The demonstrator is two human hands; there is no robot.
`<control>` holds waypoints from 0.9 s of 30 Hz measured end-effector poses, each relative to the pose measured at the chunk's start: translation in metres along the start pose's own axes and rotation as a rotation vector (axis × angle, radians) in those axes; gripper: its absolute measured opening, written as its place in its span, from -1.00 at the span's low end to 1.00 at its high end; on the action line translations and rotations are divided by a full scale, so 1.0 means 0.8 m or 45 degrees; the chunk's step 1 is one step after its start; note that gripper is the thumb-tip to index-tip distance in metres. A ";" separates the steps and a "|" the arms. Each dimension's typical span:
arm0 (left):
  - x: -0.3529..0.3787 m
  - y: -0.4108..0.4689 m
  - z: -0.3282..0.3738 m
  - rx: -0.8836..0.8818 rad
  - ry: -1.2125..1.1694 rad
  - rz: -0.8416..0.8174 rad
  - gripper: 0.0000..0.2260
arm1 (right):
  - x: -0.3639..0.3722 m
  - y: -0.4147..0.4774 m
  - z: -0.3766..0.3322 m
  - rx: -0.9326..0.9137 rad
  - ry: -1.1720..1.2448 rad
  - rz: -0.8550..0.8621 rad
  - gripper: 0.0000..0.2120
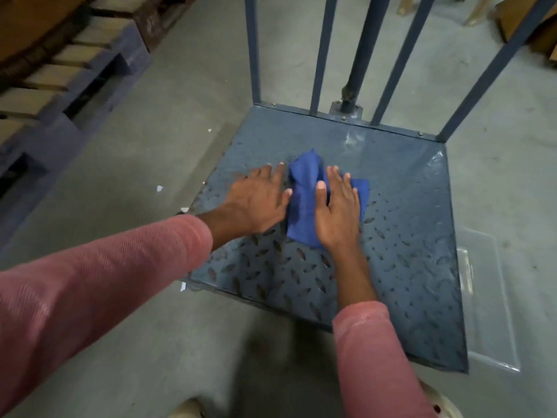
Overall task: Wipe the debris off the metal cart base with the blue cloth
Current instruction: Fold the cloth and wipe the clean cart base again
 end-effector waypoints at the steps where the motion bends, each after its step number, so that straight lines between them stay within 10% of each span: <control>1: 0.007 -0.006 0.007 0.046 -0.058 0.097 -0.29 | -0.008 -0.004 0.008 -0.076 -0.067 -0.021 -0.48; 10: 0.067 -0.035 0.021 0.418 -0.070 0.032 -0.27 | -0.060 -0.033 0.056 -0.019 -0.487 -0.262 -0.48; 27: 0.036 0.014 0.063 -0.261 -0.896 0.057 -0.43 | -0.072 -0.018 0.037 0.650 0.225 -0.038 -0.55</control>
Point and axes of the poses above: each hand's wrist, its own y-axis towards the middle knuckle, its own x-axis out of the palm, z = x × y, the point moved 4 cm from there along y, towards the middle knuckle, and after that the axes turned 3 degrees about z, right-handed, at the moved point
